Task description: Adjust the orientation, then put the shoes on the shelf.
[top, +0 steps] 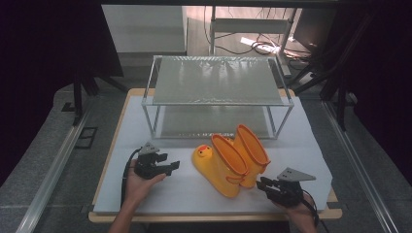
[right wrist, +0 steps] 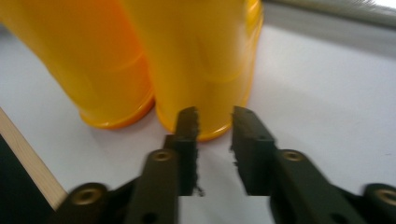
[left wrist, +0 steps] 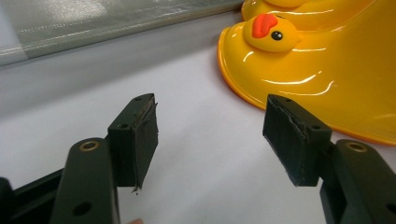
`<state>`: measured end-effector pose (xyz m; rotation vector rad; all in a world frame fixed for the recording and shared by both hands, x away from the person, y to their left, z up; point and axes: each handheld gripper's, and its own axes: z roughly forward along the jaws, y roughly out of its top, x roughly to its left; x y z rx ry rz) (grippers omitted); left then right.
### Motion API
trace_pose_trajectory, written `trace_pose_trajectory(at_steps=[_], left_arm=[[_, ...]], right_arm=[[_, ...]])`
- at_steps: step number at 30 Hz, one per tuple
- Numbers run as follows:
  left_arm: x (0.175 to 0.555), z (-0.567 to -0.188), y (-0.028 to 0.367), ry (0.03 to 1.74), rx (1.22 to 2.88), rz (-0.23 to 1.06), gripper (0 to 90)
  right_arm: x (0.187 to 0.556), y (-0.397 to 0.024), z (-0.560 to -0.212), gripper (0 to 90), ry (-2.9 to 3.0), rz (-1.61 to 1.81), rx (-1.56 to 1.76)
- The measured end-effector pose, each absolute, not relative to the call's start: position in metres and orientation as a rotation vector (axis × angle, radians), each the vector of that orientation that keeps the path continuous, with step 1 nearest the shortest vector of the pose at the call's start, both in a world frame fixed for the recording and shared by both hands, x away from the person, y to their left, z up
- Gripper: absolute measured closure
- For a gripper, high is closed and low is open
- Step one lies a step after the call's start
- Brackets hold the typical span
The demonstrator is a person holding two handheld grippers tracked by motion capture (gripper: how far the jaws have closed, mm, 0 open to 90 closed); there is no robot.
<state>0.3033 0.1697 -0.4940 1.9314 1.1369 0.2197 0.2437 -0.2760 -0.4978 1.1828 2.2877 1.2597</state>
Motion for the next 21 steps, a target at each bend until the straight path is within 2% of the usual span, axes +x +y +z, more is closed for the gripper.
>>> trace_pose_trajectory(at_steps=[1, 2, 6, 8, 12, 16, 21], left_arm=[[0.303, -0.494, 0.170, 1.136, 1.931, 0.219, 35.7], [0.303, -0.494, 0.170, 1.136, 1.931, 0.219, 35.7], [0.302, -0.492, 0.171, 1.136, 1.922, 0.221, 35.7], [0.301, -0.491, 0.172, 1.137, 1.921, 0.222, 35.7], [0.300, -0.490, 0.174, 1.140, 1.913, 0.221, 35.6], [0.301, -0.488, 0.175, 1.140, 1.902, 0.211, 35.6], [0.300, -0.487, 0.177, 1.140, 1.894, 0.209, 35.6]], right_arm=[[0.245, -0.280, -0.497, 59.9, 2.268, 1.284, 1.197], [0.245, -0.280, -0.497, 59.9, 2.268, 1.284, 1.197], [0.251, -0.298, -0.492, 49.1, 2.269, 1.403, 1.231], [0.251, -0.301, -0.491, 49.1, 2.263, 1.394, 1.247], [0.260, -0.317, -0.480, 39.6, 2.262, 1.463, 1.286], [0.271, -0.322, -0.466, 39.7, 2.278, 1.483, 1.322], [0.286, -0.325, -0.432, 38.8, 2.306, 1.551, 1.374]])
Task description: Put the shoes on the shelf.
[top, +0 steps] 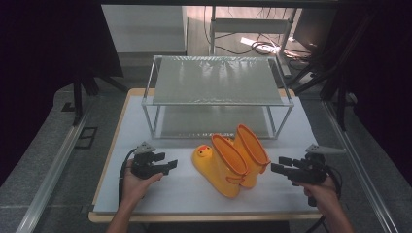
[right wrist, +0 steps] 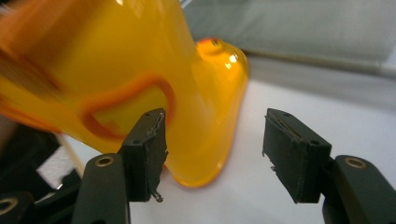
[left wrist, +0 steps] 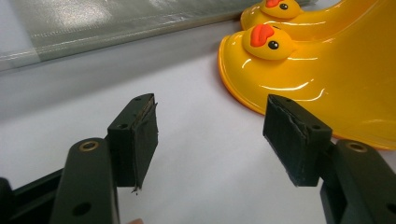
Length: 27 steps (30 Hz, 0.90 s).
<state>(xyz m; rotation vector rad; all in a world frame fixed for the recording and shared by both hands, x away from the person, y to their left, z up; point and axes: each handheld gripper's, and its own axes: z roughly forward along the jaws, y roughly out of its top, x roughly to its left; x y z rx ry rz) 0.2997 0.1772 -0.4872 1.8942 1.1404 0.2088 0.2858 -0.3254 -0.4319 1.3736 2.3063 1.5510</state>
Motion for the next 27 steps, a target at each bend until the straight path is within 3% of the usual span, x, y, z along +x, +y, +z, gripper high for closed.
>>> trace_pose_trajectory(at_steps=[5, 10, 27], left_arm=[[0.299, -0.487, 0.176, 1.134, 1.902, 0.201, 35.7], [0.300, -0.489, 0.174, 1.139, 1.911, 0.191, 35.8], [0.299, -0.489, 0.174, 1.141, 1.909, 0.185, 36.0]], right_arm=[[0.300, -0.319, -0.382, 38.2, 2.392, 1.556, 1.332], [0.313, -0.310, -0.354, 39.4, 2.492, 1.528, 1.323], [0.330, -0.264, -0.309, 41.6, 2.619, 1.484, 1.287]])
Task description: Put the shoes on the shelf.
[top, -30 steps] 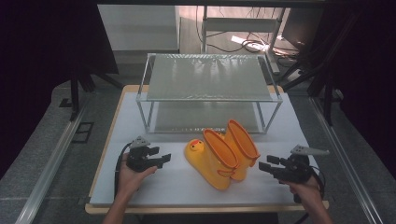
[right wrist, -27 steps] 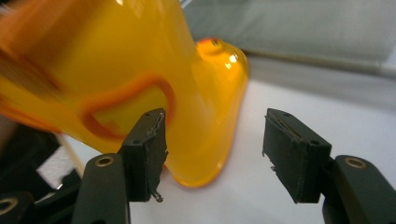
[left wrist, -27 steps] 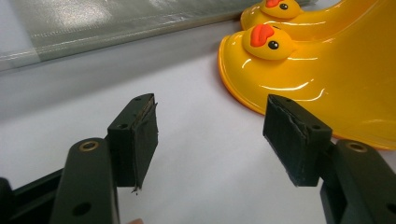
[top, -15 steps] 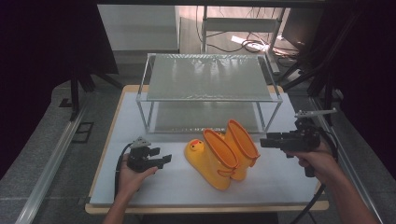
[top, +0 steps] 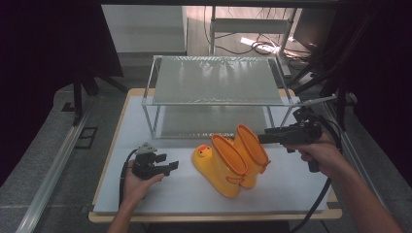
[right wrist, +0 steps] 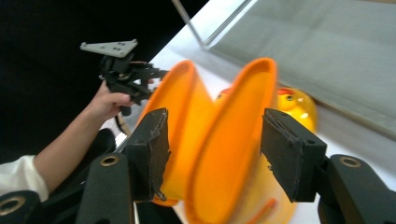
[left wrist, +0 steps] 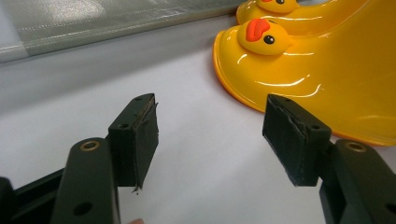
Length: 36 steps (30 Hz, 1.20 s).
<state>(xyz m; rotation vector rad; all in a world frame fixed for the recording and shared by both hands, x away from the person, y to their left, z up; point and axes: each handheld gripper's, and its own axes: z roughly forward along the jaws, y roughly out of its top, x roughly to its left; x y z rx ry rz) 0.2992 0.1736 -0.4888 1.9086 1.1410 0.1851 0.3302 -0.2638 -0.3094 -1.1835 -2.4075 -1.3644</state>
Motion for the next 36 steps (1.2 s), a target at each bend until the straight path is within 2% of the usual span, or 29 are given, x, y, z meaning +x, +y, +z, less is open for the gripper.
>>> trace_pose_trajectory(at_steps=[9, 27, 36], left_arm=[[0.299, -0.491, 0.172, 1.133, 1.918, 0.184, 36.0], [0.299, -0.491, 0.172, 1.127, 1.922, 0.173, 36.2], [0.299, -0.492, 0.174, 1.134, 1.914, 0.163, 36.3]], right_arm=[[0.336, -0.226, -0.312, 40.0, -2.476, -1.183, -1.168], [0.338, -0.199, -0.327, 32.6, -2.535, -1.030, -1.193], [0.340, -0.188, -0.334, 32.8, -2.575, -0.948, -1.214]])
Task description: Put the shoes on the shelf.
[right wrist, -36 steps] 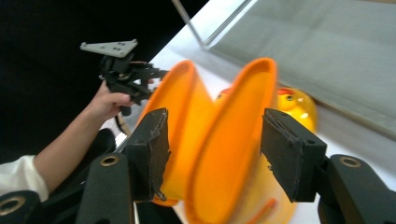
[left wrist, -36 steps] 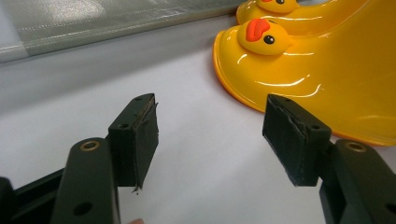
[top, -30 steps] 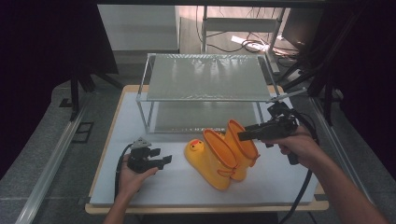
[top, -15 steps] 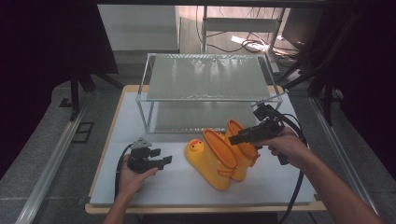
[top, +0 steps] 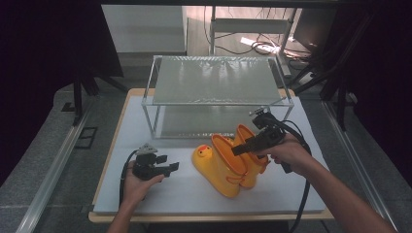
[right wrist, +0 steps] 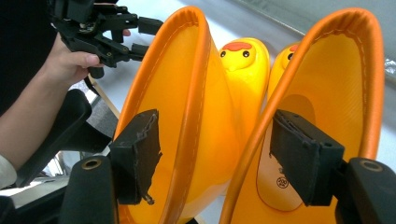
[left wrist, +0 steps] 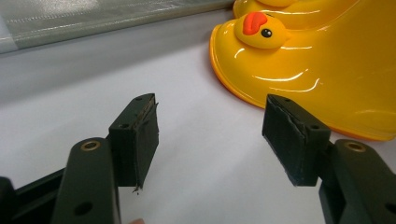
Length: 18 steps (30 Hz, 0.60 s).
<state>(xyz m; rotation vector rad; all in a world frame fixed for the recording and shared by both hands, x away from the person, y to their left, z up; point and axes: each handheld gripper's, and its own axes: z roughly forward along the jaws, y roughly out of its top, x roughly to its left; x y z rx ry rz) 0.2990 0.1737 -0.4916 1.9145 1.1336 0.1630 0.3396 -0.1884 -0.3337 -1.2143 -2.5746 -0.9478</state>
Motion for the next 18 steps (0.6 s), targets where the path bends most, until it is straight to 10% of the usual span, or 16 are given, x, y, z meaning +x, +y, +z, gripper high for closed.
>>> trace_pose_trajectory(at_steps=[18], left_arm=[[0.299, -0.491, 0.174, 1.134, 1.910, 0.164, 36.2]], right_arm=[[0.339, -0.172, -0.343, 43.3, -2.636, -0.803, -1.287]])
